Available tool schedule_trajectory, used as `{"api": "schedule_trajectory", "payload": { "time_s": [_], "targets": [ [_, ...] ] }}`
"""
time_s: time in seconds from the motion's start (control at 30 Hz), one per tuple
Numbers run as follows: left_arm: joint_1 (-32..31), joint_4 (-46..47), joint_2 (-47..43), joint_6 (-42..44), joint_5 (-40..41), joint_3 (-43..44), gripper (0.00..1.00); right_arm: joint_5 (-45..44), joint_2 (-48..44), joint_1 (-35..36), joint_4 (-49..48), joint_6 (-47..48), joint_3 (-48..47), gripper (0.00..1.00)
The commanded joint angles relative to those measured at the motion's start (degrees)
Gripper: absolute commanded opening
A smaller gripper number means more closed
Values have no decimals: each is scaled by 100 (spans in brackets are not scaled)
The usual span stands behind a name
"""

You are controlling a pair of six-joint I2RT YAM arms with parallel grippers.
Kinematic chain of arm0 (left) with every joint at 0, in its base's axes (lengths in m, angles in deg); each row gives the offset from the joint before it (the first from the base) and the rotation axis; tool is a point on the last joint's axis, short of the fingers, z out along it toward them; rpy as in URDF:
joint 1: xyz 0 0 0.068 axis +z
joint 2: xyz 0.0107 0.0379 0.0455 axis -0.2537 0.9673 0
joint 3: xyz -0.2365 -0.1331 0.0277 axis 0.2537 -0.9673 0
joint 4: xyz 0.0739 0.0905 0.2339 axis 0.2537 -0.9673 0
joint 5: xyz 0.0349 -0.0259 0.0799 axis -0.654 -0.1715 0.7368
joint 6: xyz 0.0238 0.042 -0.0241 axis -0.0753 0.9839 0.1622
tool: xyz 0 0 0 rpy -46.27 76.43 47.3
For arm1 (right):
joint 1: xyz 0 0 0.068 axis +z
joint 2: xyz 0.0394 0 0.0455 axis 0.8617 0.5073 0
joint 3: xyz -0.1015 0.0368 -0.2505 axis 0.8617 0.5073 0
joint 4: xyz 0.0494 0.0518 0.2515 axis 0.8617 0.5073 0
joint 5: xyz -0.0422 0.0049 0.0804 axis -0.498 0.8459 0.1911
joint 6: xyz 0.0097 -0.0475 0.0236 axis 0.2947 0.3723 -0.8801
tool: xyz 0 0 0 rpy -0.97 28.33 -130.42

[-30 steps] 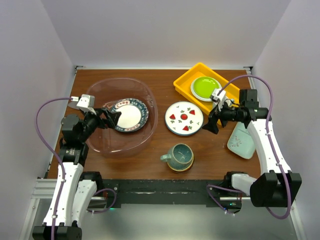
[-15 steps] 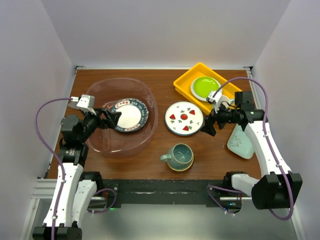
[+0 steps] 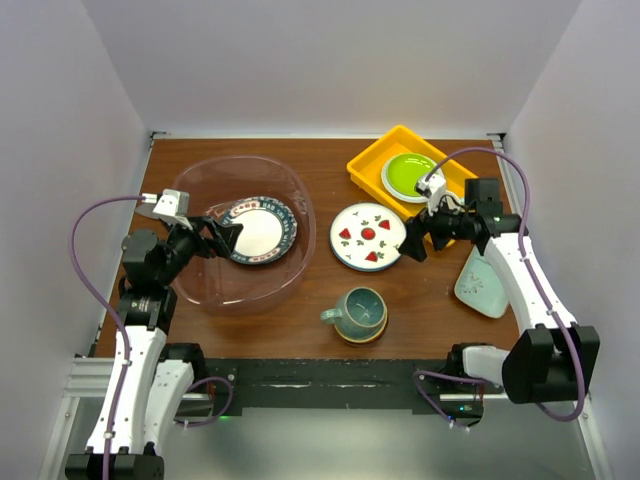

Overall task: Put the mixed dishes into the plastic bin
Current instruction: Pick up the plate at the center of the board.

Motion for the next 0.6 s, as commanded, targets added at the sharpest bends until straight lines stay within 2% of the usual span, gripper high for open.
{"api": "schedule_trajectory", "payload": {
  "time_s": [0.0, 0.2, 0.57],
  "targets": [
    [10, 268, -59, 38, -60, -57, 100, -273, 121, 22, -415, -487, -47, 98],
    [10, 268, -59, 38, -52, -57, 100, -519, 490, 22, -495, -1023, -240, 98],
    [2, 268, -51, 38, -34, -57, 100, -414, 860, 22, -934, -1858, -205, 98]
  ]
}}
